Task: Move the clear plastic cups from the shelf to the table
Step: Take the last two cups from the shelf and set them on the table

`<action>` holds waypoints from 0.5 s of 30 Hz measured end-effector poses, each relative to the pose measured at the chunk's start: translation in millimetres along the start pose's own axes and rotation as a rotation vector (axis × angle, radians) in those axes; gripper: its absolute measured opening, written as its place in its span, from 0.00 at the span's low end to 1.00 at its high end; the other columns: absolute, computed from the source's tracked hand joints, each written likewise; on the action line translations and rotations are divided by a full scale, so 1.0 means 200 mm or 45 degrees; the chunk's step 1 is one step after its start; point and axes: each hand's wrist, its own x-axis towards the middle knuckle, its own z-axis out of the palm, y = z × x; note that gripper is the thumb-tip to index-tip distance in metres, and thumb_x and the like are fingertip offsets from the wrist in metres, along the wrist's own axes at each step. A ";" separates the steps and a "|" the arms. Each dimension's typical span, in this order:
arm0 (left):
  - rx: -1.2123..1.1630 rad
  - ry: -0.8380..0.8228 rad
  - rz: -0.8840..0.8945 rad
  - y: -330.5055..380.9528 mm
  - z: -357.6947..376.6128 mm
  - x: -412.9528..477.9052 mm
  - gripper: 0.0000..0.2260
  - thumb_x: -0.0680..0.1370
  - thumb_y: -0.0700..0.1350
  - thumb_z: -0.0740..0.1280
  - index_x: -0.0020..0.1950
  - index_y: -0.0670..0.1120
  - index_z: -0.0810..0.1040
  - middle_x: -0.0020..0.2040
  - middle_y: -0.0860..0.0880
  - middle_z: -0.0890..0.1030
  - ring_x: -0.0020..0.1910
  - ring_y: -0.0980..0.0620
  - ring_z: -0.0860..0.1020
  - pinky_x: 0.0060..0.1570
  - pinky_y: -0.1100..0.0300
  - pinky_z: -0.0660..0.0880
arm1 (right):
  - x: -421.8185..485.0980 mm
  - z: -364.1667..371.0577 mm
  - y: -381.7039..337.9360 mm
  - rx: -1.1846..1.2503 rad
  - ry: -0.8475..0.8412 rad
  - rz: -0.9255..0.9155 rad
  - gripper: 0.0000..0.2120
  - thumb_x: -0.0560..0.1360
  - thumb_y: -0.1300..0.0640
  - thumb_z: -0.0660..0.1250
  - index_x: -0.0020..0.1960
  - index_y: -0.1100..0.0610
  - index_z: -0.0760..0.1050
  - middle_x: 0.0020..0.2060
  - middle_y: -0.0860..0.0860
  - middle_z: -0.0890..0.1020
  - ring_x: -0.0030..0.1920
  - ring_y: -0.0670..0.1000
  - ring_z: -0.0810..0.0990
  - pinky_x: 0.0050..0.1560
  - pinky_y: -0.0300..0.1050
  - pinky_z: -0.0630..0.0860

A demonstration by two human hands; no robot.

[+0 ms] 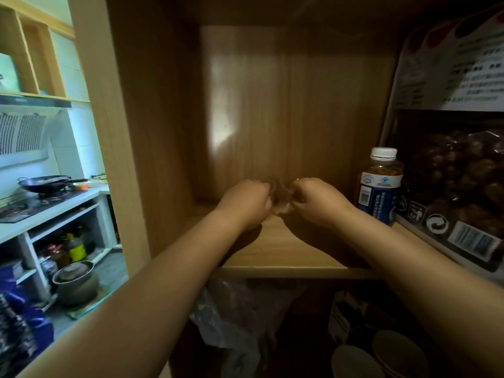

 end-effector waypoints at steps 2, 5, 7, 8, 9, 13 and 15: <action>-0.014 0.039 0.024 0.02 -0.02 -0.03 0.06 0.77 0.46 0.58 0.46 0.49 0.74 0.42 0.49 0.77 0.39 0.51 0.75 0.38 0.54 0.75 | -0.04 -0.02 -0.01 0.023 0.050 -0.009 0.05 0.74 0.56 0.63 0.48 0.54 0.77 0.42 0.49 0.79 0.42 0.48 0.77 0.44 0.47 0.78; -0.029 0.082 0.076 0.03 -0.07 -0.12 0.06 0.78 0.46 0.59 0.40 0.52 0.69 0.35 0.54 0.71 0.35 0.55 0.71 0.33 0.59 0.69 | -0.14 -0.07 -0.05 -0.024 0.155 -0.087 0.02 0.74 0.56 0.63 0.45 0.50 0.74 0.40 0.45 0.76 0.42 0.44 0.74 0.41 0.39 0.73; -0.042 0.116 0.125 0.03 -0.11 -0.20 0.06 0.78 0.46 0.59 0.41 0.51 0.71 0.35 0.55 0.71 0.36 0.55 0.71 0.34 0.60 0.70 | -0.22 -0.09 -0.09 -0.083 0.212 -0.152 0.02 0.74 0.55 0.63 0.46 0.49 0.74 0.40 0.44 0.75 0.43 0.44 0.72 0.39 0.37 0.69; -0.048 0.135 0.145 0.03 -0.14 -0.25 0.06 0.78 0.46 0.59 0.42 0.50 0.72 0.36 0.53 0.73 0.37 0.54 0.71 0.36 0.59 0.71 | -0.26 -0.10 -0.12 -0.082 0.230 -0.164 0.03 0.75 0.55 0.63 0.47 0.49 0.74 0.40 0.44 0.75 0.43 0.44 0.71 0.38 0.36 0.67; -0.057 0.157 0.157 0.02 -0.16 -0.30 0.06 0.78 0.47 0.59 0.44 0.49 0.73 0.38 0.52 0.74 0.38 0.54 0.72 0.37 0.58 0.72 | -0.30 -0.10 -0.15 -0.060 0.239 -0.166 0.03 0.75 0.54 0.62 0.48 0.48 0.74 0.40 0.43 0.75 0.42 0.43 0.71 0.38 0.35 0.66; -0.069 0.272 0.222 -0.03 -0.23 -0.52 0.08 0.77 0.48 0.60 0.45 0.46 0.75 0.41 0.50 0.77 0.41 0.52 0.72 0.37 0.56 0.72 | -0.45 -0.12 -0.31 0.038 0.226 -0.154 0.04 0.74 0.50 0.60 0.47 0.46 0.73 0.40 0.39 0.73 0.44 0.40 0.71 0.38 0.35 0.65; -0.052 0.351 0.245 -0.06 -0.26 -0.65 0.08 0.76 0.48 0.61 0.43 0.45 0.75 0.40 0.49 0.77 0.40 0.50 0.72 0.35 0.54 0.70 | -0.53 -0.12 -0.42 0.074 0.232 -0.175 0.08 0.72 0.48 0.58 0.47 0.48 0.73 0.41 0.41 0.73 0.44 0.42 0.71 0.39 0.36 0.68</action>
